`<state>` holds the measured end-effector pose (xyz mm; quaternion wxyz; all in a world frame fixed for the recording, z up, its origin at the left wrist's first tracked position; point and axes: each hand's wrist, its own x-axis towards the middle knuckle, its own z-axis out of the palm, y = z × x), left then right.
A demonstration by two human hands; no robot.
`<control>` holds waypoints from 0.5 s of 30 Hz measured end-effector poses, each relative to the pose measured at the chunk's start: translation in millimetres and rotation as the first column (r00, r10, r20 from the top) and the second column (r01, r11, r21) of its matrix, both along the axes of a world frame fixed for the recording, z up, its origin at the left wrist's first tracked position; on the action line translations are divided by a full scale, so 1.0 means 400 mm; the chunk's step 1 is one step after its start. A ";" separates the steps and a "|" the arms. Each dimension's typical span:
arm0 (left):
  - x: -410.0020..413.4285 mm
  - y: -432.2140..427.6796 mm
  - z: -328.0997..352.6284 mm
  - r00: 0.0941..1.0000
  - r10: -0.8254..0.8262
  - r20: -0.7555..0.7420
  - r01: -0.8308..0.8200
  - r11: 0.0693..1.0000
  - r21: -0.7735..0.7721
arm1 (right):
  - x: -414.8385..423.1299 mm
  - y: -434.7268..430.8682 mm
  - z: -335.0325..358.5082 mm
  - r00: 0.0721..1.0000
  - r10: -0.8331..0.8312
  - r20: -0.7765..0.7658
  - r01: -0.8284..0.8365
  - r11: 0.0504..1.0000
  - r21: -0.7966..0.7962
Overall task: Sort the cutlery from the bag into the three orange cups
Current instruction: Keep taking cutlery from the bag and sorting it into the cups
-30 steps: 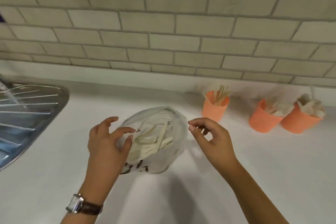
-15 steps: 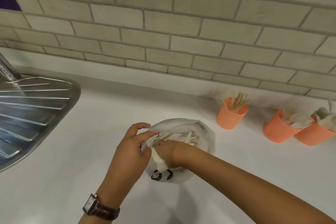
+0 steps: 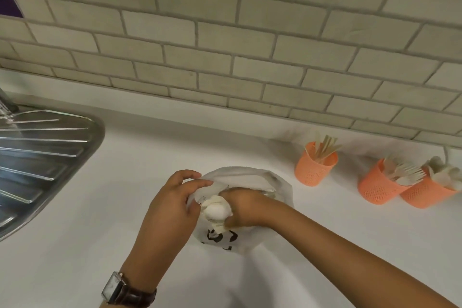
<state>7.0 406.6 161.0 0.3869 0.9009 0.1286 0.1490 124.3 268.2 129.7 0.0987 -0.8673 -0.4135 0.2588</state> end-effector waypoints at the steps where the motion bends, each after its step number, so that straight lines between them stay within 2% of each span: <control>1: 0.001 0.005 -0.002 1.000 0.006 -0.012 -0.006 1.000 0.011 | 0.007 -0.013 0.008 1.000 -0.029 0.008 0.029 0.998 0.051; 6: 0.007 0.019 -0.009 0.999 0.025 -0.046 -0.025 1.000 -0.010 | 0.009 -0.079 0.039 0.992 -0.129 0.007 0.120 0.942 0.312; 8: 0.012 0.019 -0.007 0.999 0.022 -0.042 -0.024 0.999 -0.035 | -0.005 -0.104 0.053 0.973 -0.222 -0.064 0.227 0.868 0.442; 10: 0.021 0.015 -0.005 0.999 0.010 -0.038 -0.012 0.999 -0.053 | -0.016 -0.117 0.069 0.930 -0.316 -0.188 0.363 0.707 0.607; 12: 0.031 0.009 -0.006 0.999 -0.006 -0.036 0.004 0.998 -0.067 | -0.020 -0.119 0.082 0.850 -0.367 -0.377 0.520 0.478 0.708; 13: 0.035 0.007 -0.007 0.999 -0.014 -0.035 0.011 0.997 -0.071 | -0.019 -0.118 0.088 0.803 -0.350 -0.483 0.590 0.352 0.727; 15: 0.038 0.003 -0.010 0.999 -0.028 -0.034 0.025 0.997 -0.075 | -0.010 -0.116 0.097 0.748 -0.285 -0.599 0.652 0.148 0.744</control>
